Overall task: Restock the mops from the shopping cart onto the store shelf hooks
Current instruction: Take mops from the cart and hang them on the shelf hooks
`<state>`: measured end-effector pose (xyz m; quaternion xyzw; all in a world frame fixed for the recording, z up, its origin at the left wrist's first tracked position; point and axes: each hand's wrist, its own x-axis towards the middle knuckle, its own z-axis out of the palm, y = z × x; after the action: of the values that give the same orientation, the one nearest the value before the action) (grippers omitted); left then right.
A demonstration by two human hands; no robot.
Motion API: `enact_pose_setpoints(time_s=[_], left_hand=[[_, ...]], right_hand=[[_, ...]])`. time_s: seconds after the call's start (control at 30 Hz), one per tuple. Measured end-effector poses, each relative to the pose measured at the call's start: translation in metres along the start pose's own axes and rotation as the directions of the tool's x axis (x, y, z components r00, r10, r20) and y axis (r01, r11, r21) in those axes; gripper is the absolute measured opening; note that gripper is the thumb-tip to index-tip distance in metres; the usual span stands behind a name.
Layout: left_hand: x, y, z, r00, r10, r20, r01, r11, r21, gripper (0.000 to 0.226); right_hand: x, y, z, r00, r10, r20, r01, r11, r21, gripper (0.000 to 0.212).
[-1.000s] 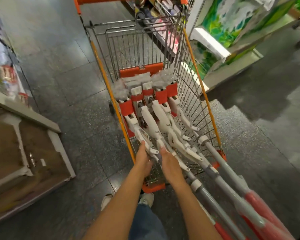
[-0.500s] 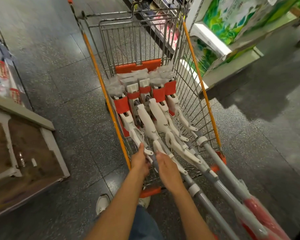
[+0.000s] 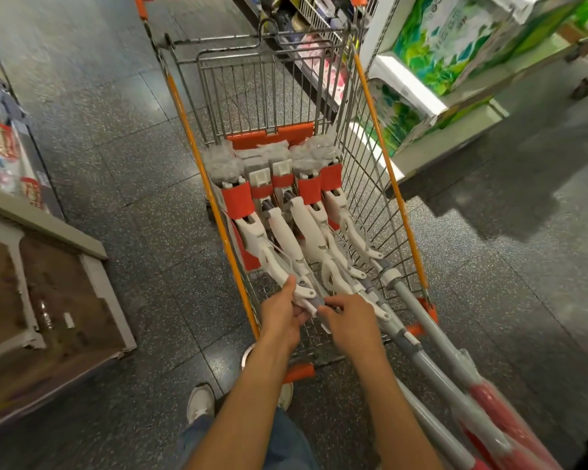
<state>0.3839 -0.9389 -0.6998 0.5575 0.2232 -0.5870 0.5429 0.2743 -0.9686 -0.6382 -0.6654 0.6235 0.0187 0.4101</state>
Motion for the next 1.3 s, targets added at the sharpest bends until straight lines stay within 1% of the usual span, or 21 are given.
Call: enact_pose_setpoints(time_s=[0.1, 0.2, 0.27, 0.4, 0.5, 0.6, 0.7, 0.8, 0.87, 0.93, 0.97, 1.03, 1.13, 1.2, 1.3], left_hand=[[-0.017, 0.005, 0.005, 0.999, 0.013, 0.036, -0.014, 1.000, 0.005, 0.019], [-0.039, 0.014, 0.011, 0.997, 0.026, 0.075, -0.025, 1.000, -0.004, 0.023], [-0.052, 0.021, 0.016, 0.993, 0.045, 0.105, -0.043, 0.999, -0.016, 0.028], [-0.088, 0.035, 0.028, 0.978, 0.113, 0.173, -0.109, 0.994, -0.029, 0.033], [-0.118, 0.048, 0.039, 0.958, 0.168, 0.231, -0.165, 0.986, -0.033, 0.039], [-0.147, 0.063, 0.048, 0.923, 0.239, 0.302, -0.244, 0.970, -0.024, 0.041], [-0.180, 0.078, 0.054, 0.878, 0.303, 0.370, -0.318, 0.948, -0.020, 0.037], [-0.210, 0.089, 0.054, 0.823, 0.349, 0.447, -0.379, 0.925, -0.024, 0.041], [-0.227, 0.099, 0.049, 0.783, 0.362, 0.506, -0.403, 0.915, -0.031, 0.039], [-0.243, 0.108, 0.043, 0.754, 0.362, 0.548, -0.421, 0.907, -0.021, 0.033], [-0.253, 0.114, 0.038, 0.738, 0.359, 0.571, -0.430, 0.903, -0.012, 0.031], [-0.268, 0.125, 0.028, 0.710, 0.365, 0.603, -0.461, 0.887, 0.005, 0.031], [-0.288, 0.139, 0.009, 0.669, 0.378, 0.639, -0.508, 0.861, 0.022, 0.030], [-0.297, 0.145, -0.006, 0.638, 0.397, 0.660, -0.562, 0.826, 0.046, 0.034], [-0.307, 0.146, -0.027, 0.595, 0.440, 0.673, -0.637, 0.768, 0.061, 0.037]], right_hand=[[-0.013, -0.005, -0.013, 1.000, -0.016, -0.022, 0.017, 0.999, 0.042, 0.016], [-0.026, -0.014, -0.031, 0.997, -0.054, -0.061, 0.058, 0.996, 0.067, 0.012], [-0.033, -0.021, -0.042, 0.994, -0.079, -0.080, 0.084, 0.994, 0.069, 0.019], [-0.055, -0.039, -0.069, 0.985, -0.116, -0.127, 0.130, 0.986, 0.107, 0.019], [-0.074, -0.056, -0.089, 0.969, -0.141, -0.202, 0.167, 0.979, 0.119, 0.015], [-0.097, -0.075, -0.109, 0.956, -0.157, -0.247, 0.193, 0.973, 0.126, 0.003], [-0.124, -0.090, -0.122, 0.927, -0.184, -0.326, 0.254, 0.949, 0.188, 0.015], [-0.148, -0.105, -0.132, 0.907, -0.179, -0.382, 0.278, 0.935, 0.222, 0.014], [-0.163, -0.115, -0.136, 0.895, -0.178, -0.410, 0.302, 0.917, 0.262, 0.010], [-0.178, -0.125, -0.137, 0.872, -0.183, -0.453, 0.335, 0.899, 0.281, 0.027], [-0.186, -0.130, -0.135, 0.865, -0.184, -0.466, 0.343, 0.896, 0.283, 0.027], [-0.201, -0.141, -0.128, 0.864, -0.166, -0.476, 0.349, 0.878, 0.328, 0.021], [-0.221, -0.157, -0.115, 0.869, -0.110, -0.482, 0.319, 0.869, 0.377, 0.029], [-0.232, -0.163, -0.103, 0.863, -0.102, -0.496, 0.317, 0.872, 0.372, 0.031], [-0.251, -0.165, -0.084, 0.830, -0.130, -0.543, 0.350, 0.878, 0.325, 0.027]])
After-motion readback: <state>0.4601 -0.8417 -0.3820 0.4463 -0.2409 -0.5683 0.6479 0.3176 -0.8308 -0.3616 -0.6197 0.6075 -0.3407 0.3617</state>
